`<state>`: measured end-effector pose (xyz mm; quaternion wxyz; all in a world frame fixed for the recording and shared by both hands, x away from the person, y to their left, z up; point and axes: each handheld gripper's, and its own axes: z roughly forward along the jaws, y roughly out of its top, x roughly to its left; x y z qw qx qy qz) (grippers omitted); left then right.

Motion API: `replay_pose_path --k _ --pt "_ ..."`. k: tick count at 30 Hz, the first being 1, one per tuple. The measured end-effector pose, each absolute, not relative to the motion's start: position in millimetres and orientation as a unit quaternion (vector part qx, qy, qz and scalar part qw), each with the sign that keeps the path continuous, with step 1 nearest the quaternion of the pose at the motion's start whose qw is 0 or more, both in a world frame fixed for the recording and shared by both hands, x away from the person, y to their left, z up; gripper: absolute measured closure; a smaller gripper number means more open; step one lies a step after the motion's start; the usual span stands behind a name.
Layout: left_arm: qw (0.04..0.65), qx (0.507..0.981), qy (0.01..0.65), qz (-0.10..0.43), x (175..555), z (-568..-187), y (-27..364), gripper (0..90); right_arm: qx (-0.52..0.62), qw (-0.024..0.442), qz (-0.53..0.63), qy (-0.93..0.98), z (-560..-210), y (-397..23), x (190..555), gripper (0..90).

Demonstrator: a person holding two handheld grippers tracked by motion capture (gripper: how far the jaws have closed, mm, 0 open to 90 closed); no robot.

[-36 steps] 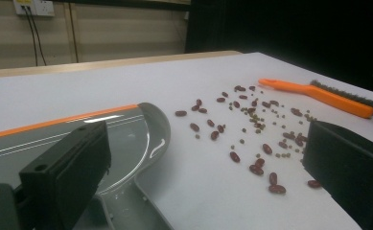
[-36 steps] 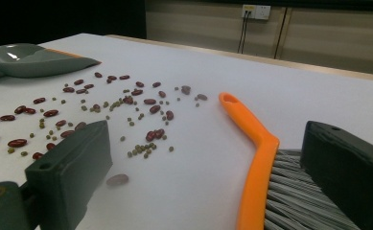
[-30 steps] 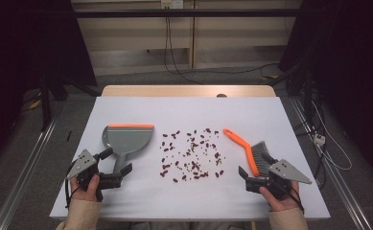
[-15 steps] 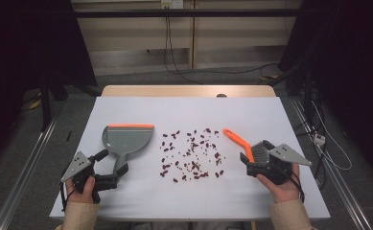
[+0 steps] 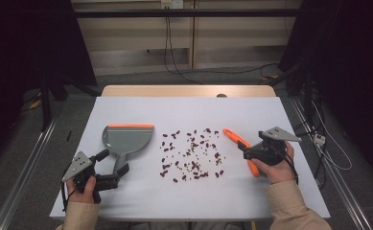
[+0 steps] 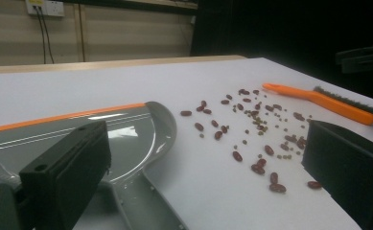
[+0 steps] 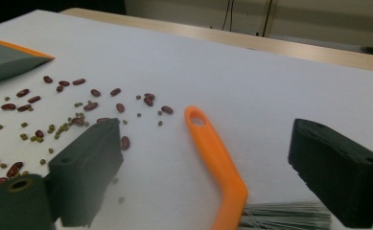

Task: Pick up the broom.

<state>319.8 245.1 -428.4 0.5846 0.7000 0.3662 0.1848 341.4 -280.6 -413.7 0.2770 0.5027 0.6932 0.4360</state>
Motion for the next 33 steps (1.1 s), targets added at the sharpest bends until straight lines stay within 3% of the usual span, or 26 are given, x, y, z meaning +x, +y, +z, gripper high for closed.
replay_pose_path --k 4,6,13,22,33 --pt "0.582 0.704 0.364 0.184 319 -429 243 2.4 0.512 0.272 0.414 0.702 -409 -282 353 17.2" --pt "0.582 0.703 0.367 0.182 317 -430 243 2.5 0.516 0.254 0.403 0.712 -409 -283 360 27.0" --pt "0.582 0.704 0.367 0.176 316 -432 244 2.5 0.522 0.228 0.376 0.731 -417 -286 370 44.2" --pt "0.583 0.700 0.374 0.173 319 -434 246 2.4 0.534 0.201 0.331 0.751 -428 -287 379 50.1" --pt "0.583 0.713 0.353 0.168 318 -433 240 2.4 0.549 0.168 0.261 0.776 -444 -283 395 50.9"
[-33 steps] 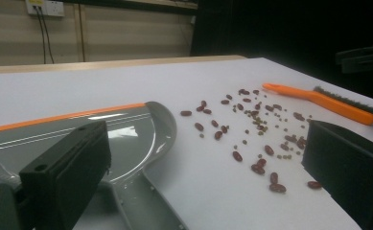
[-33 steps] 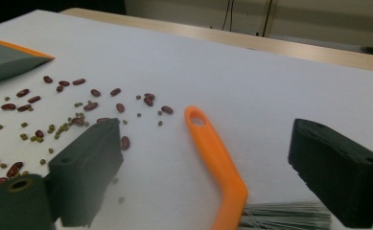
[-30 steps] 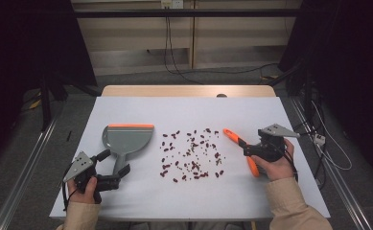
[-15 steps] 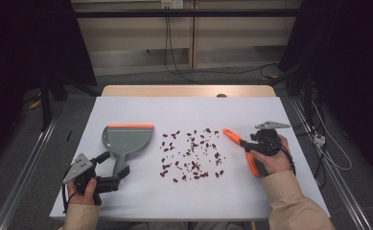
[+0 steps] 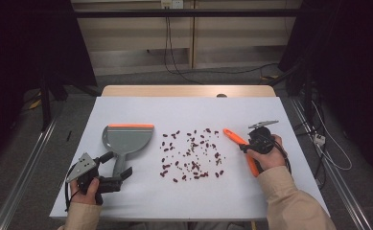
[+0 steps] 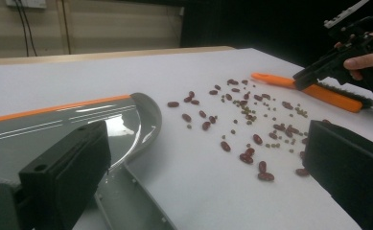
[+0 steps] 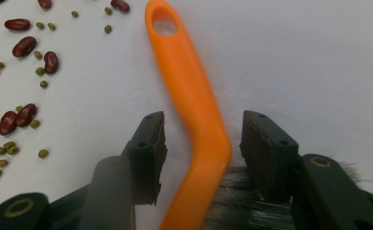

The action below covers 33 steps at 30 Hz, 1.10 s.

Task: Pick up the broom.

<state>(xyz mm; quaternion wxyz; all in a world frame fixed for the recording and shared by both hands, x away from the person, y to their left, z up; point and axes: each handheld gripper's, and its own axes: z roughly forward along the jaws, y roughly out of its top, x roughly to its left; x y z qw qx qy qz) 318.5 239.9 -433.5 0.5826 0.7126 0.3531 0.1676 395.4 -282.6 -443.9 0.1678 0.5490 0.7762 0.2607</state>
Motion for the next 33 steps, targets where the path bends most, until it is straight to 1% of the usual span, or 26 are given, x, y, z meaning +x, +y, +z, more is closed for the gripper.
replay_pose_path --k 3,5,9,11,13,21,26,33 --pt "0.584 0.710 0.356 0.165 319 -433 240 2.5 0.554 0.148 0.267 0.775 -448 -283 397 52.8" --pt "0.584 0.711 0.354 0.168 318 -431 240 2.4 0.552 0.152 0.261 0.777 -448 -280 398 55.5" --pt "0.585 0.711 0.352 0.167 319 -431 240 2.4 0.550 0.156 0.253 0.781 -448 -277 399 56.4" --pt "0.585 0.711 0.352 0.166 319 -432 240 2.5 0.554 0.152 0.253 0.778 -448 -279 400 60.6" --pt "0.585 0.710 0.354 0.167 319 -432 240 2.5 0.558 0.147 0.251 0.777 -448 -280 402 62.6" --pt "0.586 0.712 0.349 0.168 319 -430 239 2.4 0.562 0.130 0.214 0.788 -443 -275 411 65.1" --pt "0.584 0.715 0.346 0.168 319 -431 238 2.5 0.571 0.111 0.206 0.787 -442 -276 417 69.2" --pt "0.584 0.716 0.343 0.168 320 -431 237 2.5 0.572 0.111 0.207 0.786 -442 -276 417 69.8"
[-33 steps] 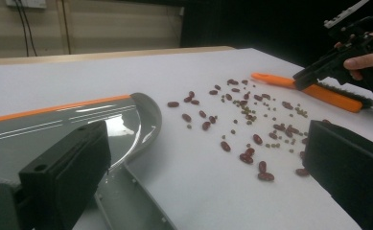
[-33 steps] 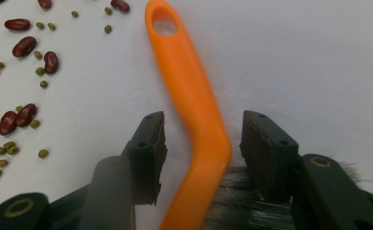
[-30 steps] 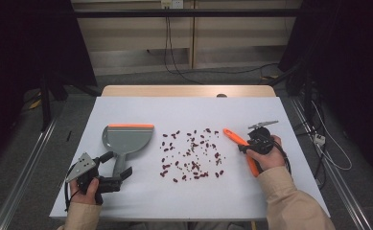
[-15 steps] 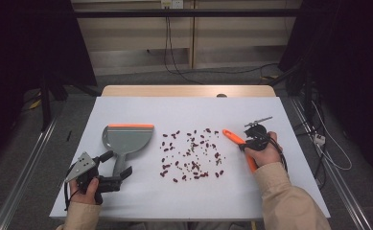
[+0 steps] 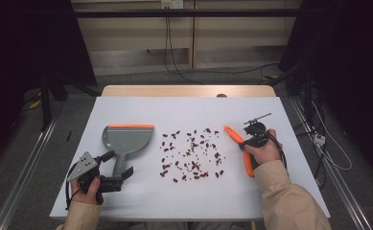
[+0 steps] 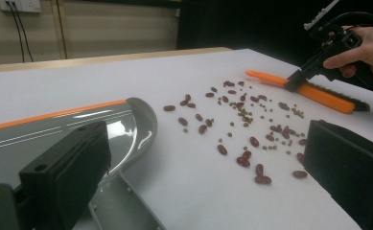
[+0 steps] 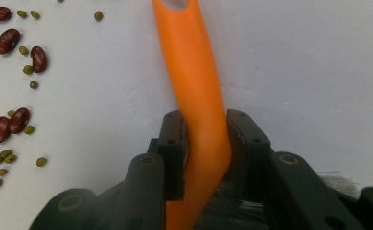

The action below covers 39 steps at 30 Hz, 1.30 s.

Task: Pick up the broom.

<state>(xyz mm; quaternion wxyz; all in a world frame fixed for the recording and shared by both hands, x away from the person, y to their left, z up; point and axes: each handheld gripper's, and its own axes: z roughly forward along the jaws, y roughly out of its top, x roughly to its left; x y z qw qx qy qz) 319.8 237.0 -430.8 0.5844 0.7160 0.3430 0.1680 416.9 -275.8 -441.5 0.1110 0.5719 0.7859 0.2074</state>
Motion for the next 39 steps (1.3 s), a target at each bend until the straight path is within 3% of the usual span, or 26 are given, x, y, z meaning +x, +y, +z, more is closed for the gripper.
replay_pose_path --k 11,32,39 --pt "0.585 0.713 0.345 0.172 320 -430 239 2.5 0.566 0.121 0.223 0.784 -437 -279 415 70.2" --pt "0.595 0.703 0.350 0.174 320 -427 237 2.4 0.561 0.200 0.442 0.671 -403 -316 370 71.1" --pt "0.598 0.701 0.347 0.173 322 -422 234 2.4 0.553 0.201 0.497 0.638 -401 -319 359 71.3"
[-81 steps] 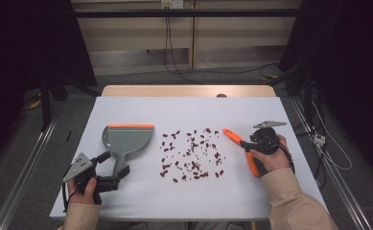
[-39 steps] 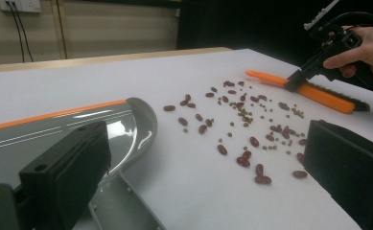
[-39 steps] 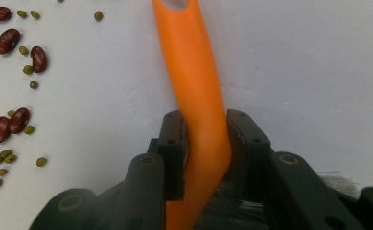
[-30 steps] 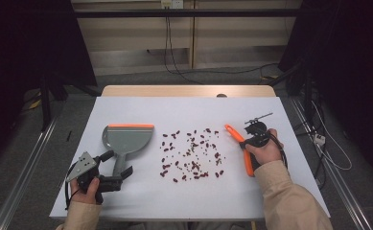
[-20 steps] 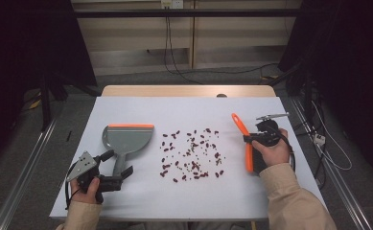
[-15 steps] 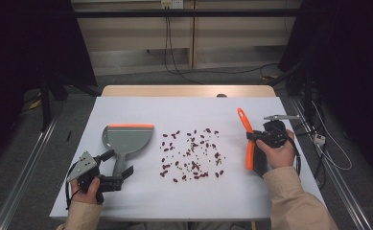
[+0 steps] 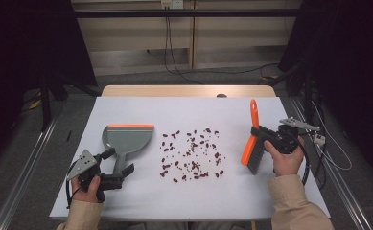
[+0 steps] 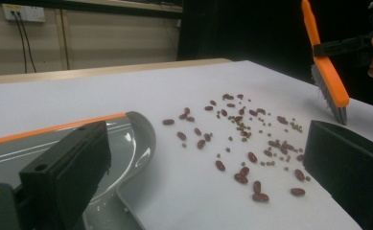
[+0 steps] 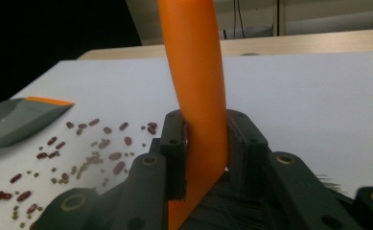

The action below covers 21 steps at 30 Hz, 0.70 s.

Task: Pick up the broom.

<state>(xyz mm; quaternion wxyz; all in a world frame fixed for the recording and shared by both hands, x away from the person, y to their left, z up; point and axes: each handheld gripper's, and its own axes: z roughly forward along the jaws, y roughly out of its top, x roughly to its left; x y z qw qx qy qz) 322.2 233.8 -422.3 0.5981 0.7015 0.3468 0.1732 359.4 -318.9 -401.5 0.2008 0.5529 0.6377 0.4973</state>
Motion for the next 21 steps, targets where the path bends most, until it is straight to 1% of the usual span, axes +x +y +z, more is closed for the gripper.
replay_pose_path --k 5,13,21 --pt "0.606 0.700 0.339 0.171 326 -415 233 3.0 0.539 0.212 0.534 0.616 -394 -320 353 71.5" --pt "0.605 0.712 0.315 0.163 337 -401 219 2.9 0.526 0.218 0.541 0.619 -382 -312 354 71.6" --pt "0.614 0.713 0.301 0.155 348 -390 197 2.9 0.514 0.221 0.548 0.622 -372 -297 358 71.6"
